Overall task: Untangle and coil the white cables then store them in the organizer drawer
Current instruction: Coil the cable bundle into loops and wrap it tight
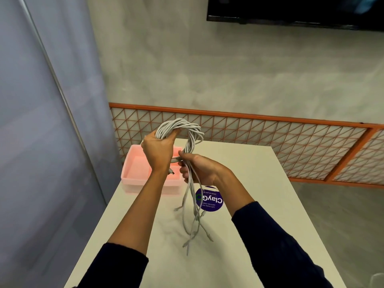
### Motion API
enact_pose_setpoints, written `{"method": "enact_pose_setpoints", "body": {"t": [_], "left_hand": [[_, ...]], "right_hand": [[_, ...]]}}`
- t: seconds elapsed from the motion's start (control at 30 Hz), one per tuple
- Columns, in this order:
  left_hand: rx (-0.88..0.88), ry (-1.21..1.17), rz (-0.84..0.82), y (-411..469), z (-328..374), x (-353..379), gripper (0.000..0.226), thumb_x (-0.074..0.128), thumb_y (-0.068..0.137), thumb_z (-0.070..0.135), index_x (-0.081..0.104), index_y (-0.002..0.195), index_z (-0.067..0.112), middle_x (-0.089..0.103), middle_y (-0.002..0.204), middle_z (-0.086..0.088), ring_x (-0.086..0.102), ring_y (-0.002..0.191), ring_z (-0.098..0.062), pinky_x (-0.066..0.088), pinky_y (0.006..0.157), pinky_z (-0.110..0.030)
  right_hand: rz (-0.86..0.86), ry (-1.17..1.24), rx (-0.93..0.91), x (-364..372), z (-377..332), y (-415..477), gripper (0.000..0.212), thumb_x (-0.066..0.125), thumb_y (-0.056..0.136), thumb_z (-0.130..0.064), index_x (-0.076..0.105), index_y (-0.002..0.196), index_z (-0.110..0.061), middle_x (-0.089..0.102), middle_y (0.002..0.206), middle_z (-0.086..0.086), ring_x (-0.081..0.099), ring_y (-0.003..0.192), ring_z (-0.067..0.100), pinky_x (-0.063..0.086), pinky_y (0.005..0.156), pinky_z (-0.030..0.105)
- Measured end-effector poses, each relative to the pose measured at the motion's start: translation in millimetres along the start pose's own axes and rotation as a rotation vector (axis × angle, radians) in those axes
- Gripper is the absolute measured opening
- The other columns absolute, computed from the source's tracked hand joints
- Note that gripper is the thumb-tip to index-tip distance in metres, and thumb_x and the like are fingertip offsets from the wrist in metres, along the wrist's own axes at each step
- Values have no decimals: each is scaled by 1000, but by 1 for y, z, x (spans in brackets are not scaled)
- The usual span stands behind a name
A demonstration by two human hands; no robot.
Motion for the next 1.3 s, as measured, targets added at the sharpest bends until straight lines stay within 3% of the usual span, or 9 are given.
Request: {"method": "enact_pose_setpoints", "body": {"t": [0.07,0.2,0.4,0.67,0.87,0.97,1.1,1.2,1.3], "left_hand": [[22,43,9,1,-2,-2,30,83,69,39,74,78,13,69,66,2,66,64,-19,56,64,-36],[54,182,21,1,-10,-3,39,80,70,46,72,76,8,68,65,-7,57,56,-20,53,57,-41],[15,357,-24,-8,-35,-4,55,69,73,62,73,86,8,71,76,-12,62,70,-32,51,65,-39],[-290,258,-75,4,-72,-22,56,79,64,57,62,69,4,53,57,-2,48,61,-22,36,57,-28],[-357,124,-161,-1,-71,-16,45,83,66,46,50,57,16,41,48,5,35,46,-11,31,46,-22],[-421,-44,-340,-11,-69,0,45,75,70,53,47,63,19,36,40,12,32,41,-7,30,42,-20],[-539,-377,-631,-34,-56,32,53,41,83,67,48,72,15,37,51,5,35,48,-9,34,53,-22],[-513,-470,-814,-48,-41,44,45,28,102,43,55,93,8,44,64,-2,46,59,-13,43,62,-24],[-361,-321,-1022,-57,-34,46,29,43,98,29,53,119,13,55,80,-5,62,79,-14,48,77,-26]], "right_hand": [[90,-237,-24,-3,-5,-4,39,42,98,-47,51,82,-12,37,58,-2,34,50,11,36,53,24],[406,-886,-230,-6,-42,-16,40,39,101,-38,57,98,-3,51,80,9,49,69,23,38,60,30],[361,-1154,-375,-2,-71,-33,35,43,99,-31,64,96,-3,66,102,13,59,95,28,46,80,37],[152,-1051,-446,-23,-82,-74,29,47,99,-34,60,87,-10,41,64,-10,38,56,-1,32,53,15],[75,-850,-460,-46,-70,-73,32,43,100,-37,55,80,-14,32,54,-13,27,52,7,25,48,18],[121,-720,-472,-60,-66,-71,31,42,101,-35,54,79,-15,38,61,-8,32,56,7,28,52,18],[209,-539,-441,-79,-56,-65,30,40,101,-36,55,84,-16,57,83,-3,60,78,8,44,70,24],[244,-453,-437,-84,-50,-60,32,39,101,-36,57,85,-15,65,102,2,65,102,12,52,81,29],[259,-460,-450,-84,-48,-62,32,39,102,-34,59,87,-14,68,110,2,65,104,10,51,78,25]]}}
Point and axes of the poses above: each hand's wrist, its own y-axis towards the middle knuckle, its own x-axis out of the palm, z = x × y, the point moved 10 cm from there along y, towards the middle knuckle
